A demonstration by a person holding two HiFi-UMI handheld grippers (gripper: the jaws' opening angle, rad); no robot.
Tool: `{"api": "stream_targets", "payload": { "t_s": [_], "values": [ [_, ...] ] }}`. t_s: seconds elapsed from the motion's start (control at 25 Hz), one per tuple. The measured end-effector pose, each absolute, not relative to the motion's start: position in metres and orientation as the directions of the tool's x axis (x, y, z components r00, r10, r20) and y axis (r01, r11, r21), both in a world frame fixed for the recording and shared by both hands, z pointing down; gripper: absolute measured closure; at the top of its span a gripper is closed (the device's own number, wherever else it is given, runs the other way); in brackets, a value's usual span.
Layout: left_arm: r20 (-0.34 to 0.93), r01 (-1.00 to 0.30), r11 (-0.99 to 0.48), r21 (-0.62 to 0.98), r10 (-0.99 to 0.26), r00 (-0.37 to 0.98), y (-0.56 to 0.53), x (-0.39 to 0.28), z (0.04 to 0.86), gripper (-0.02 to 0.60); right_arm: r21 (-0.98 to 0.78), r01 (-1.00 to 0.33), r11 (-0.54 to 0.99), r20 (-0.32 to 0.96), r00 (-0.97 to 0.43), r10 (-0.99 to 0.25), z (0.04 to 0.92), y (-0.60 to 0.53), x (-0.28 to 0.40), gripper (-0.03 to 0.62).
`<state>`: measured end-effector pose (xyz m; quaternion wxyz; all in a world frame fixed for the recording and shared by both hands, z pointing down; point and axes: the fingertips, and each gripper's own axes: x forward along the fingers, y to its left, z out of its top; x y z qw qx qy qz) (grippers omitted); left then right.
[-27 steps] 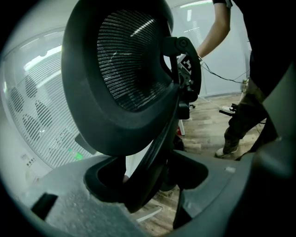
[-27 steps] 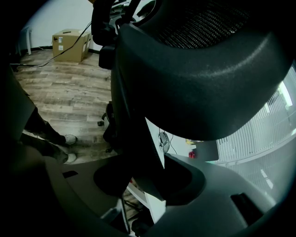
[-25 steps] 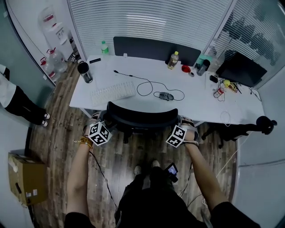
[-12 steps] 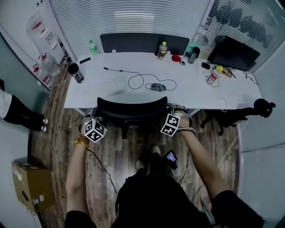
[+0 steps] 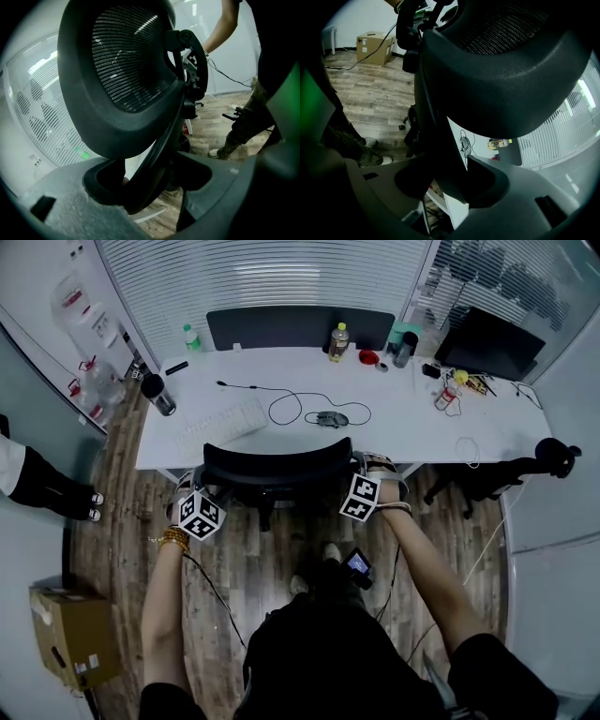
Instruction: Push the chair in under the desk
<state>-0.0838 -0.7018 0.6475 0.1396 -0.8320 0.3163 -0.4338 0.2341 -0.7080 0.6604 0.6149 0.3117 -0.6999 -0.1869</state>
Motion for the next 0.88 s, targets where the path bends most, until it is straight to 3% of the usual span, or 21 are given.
{"api": "stream_targets", "payload": {
  "t_s": [0.36, 0.6, 0.88],
  "values": [
    [0.579, -0.419, -0.730, -0.540, -0.683, 0.445, -0.684, -0.090, 0.631, 0.268, 0.601, -0.278, 0.749, 0.735, -0.176, -0.655, 0.640, -0.695, 0.231, 0.341],
    [0.420, -0.579, -0.656, -0.485, -0.755, 0.504, -0.665, -0.099, 0.594, 0.288, 0.611, -0.324, 0.722, 0.682, -0.249, -0.688, 0.605, -0.679, 0.231, 0.354],
    [0.235, -0.695, -0.552, -0.460, -0.831, 0.504, -0.659, -0.110, 0.527, 0.325, 0.600, -0.531, 0.599, 0.513, -0.319, -0.797, 0.509, -0.692, 0.236, 0.373]
  ]
}}
